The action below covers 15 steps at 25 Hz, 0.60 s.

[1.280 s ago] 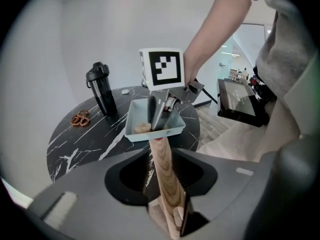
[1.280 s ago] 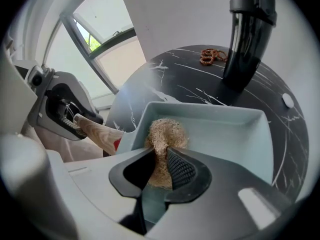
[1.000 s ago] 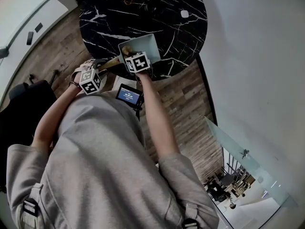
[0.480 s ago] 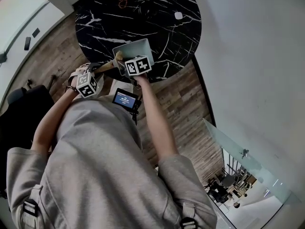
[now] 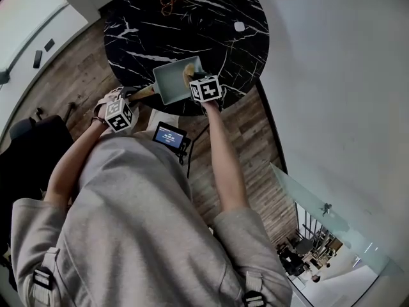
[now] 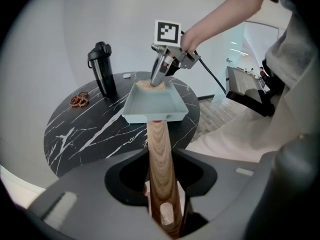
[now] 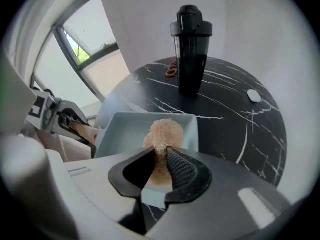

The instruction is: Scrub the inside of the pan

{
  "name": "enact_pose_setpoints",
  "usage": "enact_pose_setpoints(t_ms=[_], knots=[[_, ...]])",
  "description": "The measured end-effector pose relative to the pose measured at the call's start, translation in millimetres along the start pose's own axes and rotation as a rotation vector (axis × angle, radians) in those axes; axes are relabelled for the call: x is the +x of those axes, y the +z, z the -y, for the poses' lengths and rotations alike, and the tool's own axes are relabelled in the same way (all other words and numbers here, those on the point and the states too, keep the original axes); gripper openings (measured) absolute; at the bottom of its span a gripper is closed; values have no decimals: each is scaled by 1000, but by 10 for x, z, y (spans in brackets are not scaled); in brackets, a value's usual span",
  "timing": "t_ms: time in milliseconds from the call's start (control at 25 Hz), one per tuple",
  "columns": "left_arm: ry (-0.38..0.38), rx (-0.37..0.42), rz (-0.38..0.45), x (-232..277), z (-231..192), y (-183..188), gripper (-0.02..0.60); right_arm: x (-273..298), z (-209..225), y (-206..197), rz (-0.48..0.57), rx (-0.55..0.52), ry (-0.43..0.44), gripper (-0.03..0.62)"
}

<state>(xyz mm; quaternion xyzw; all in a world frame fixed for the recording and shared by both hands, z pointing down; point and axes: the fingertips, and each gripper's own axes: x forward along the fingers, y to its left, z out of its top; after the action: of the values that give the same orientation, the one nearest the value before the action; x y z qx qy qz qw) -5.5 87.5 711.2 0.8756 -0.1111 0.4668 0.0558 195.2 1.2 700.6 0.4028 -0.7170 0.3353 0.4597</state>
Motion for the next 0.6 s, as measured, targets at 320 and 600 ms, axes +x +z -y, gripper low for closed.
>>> enact_pose_setpoints(t_ms=[320,600], knots=[[-28,-102,-12,22,8,7,135,302,-14,-270,-198,-109,-49,97],[-36,-236,-46,37,-4,-15,138,297,-221,-444,-274,-44,24,89]])
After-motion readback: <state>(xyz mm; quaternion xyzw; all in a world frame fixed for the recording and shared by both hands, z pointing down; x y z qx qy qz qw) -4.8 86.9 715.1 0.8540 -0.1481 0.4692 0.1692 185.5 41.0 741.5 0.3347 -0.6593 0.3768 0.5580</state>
